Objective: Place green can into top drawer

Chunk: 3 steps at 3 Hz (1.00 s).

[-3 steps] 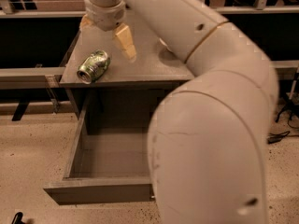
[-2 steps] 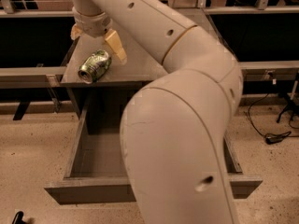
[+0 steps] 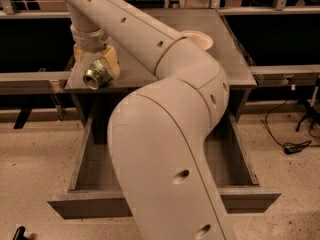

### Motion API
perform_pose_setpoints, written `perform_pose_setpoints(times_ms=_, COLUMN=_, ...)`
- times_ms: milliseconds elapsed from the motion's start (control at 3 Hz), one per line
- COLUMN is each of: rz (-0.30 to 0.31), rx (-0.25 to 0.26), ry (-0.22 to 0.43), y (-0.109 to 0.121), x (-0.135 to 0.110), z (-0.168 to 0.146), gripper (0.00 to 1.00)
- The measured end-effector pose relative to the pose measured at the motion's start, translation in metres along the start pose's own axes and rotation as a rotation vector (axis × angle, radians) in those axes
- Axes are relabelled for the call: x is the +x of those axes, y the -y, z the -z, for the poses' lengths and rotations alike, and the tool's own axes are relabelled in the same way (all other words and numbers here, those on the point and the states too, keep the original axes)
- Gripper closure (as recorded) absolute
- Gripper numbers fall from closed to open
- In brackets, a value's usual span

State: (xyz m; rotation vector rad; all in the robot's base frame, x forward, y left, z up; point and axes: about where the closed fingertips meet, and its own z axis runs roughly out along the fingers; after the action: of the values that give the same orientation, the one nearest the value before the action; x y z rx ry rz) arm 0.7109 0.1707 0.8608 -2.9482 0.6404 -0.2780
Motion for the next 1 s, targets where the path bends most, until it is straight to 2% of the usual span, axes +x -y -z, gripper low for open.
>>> perform_pose_setpoints(times_ms=333, rz=-0.014, rx=0.001, ry=0.066, y=-0.008, x=-0.008, z=-0.006, gripper=0.49)
perform_pose_setpoints(times_ms=667, rz=-0.074, rx=-0.030, ry=0.085, y=-0.021, x=-0.010, z=-0.009, gripper=0.72)
perform_pose_setpoints(times_ms=1000, rz=-0.357, rx=0.033, ry=0.168, y=-0.059, x=0.010, z=0.013, gripper=1.00)
